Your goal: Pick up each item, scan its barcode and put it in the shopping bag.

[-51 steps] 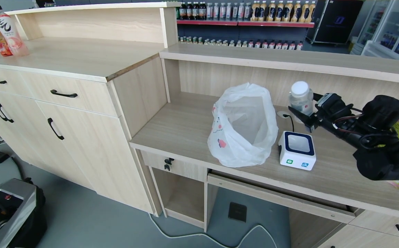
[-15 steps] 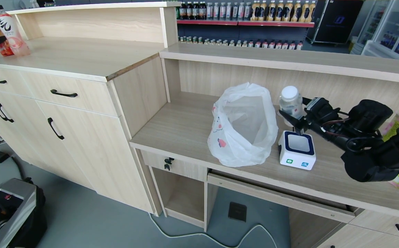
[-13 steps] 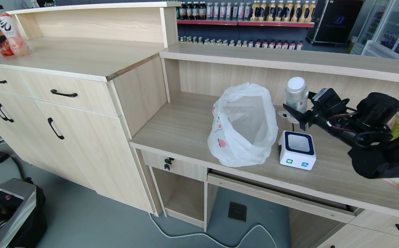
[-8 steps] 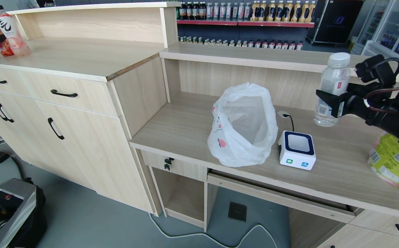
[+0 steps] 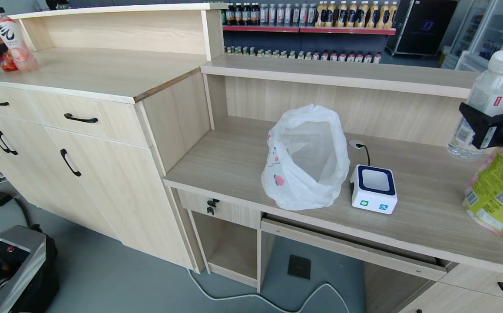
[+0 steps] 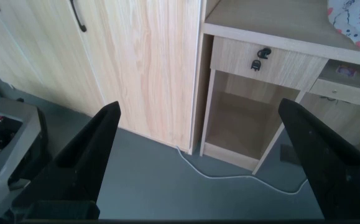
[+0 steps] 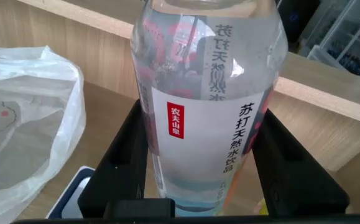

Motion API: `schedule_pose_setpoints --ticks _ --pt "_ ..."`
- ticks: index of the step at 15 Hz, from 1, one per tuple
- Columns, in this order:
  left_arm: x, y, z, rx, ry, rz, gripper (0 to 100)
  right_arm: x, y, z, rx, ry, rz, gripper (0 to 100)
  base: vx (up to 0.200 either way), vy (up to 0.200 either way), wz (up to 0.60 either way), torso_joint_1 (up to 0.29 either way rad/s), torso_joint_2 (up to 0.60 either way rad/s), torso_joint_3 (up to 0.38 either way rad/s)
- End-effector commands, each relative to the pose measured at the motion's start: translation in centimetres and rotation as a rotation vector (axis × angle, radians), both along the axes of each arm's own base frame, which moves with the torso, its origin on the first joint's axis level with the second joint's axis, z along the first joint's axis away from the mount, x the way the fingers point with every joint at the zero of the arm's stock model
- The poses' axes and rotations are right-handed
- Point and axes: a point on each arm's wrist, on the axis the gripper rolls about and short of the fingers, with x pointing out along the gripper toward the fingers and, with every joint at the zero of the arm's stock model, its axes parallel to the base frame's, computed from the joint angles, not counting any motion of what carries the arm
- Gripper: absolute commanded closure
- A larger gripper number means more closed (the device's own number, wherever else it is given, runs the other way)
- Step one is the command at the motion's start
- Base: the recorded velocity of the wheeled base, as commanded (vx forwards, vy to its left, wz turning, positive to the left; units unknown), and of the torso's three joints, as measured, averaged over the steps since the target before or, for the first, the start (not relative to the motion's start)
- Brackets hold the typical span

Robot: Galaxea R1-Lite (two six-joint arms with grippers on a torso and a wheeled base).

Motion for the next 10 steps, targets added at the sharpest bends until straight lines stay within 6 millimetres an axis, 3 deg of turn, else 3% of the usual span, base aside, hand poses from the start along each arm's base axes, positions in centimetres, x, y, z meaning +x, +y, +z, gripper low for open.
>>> schedule_pose_setpoints --ticks 1,10 --pt "0.0 0.0 0.0 -0.001 0.0 0.0 0 -0.27 -0.15 0.15 -0.01 -0.013 -0.009 100 0.0 0.0 0.0 0.0 0.0 0.0" --pt "0.0 0.0 0.0 0.0 0.0 0.0 0 -0.7 -0.17 0.45 -0.077 -0.036 -0.028 100 0.0 0.0 0.0 0.0 0.0 0.0"
